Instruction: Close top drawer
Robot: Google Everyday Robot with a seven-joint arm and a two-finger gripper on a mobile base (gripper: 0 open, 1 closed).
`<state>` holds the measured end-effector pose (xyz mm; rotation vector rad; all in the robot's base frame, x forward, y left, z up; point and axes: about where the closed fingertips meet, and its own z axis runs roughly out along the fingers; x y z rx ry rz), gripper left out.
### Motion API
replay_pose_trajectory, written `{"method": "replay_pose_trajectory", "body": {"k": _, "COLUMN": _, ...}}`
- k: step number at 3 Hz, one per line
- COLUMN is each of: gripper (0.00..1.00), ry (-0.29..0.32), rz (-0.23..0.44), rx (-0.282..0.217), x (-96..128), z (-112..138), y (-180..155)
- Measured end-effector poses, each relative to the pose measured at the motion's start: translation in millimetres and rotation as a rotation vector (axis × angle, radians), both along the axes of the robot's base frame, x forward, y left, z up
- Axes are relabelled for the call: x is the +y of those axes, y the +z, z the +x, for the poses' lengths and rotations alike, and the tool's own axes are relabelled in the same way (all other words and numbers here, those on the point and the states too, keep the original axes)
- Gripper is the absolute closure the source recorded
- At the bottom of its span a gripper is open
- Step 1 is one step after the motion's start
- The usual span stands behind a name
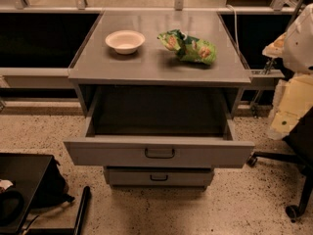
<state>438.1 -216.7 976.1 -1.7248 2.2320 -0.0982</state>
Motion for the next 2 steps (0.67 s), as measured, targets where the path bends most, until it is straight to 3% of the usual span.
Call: {"method": "replay_pose_trajectory", "body": {"k": 2, "gripper": 0.0, "ry": 0.014, "rz": 0.019, "rx": -0.013, "x": 0.5, "z": -2.3, "y": -2.2}}
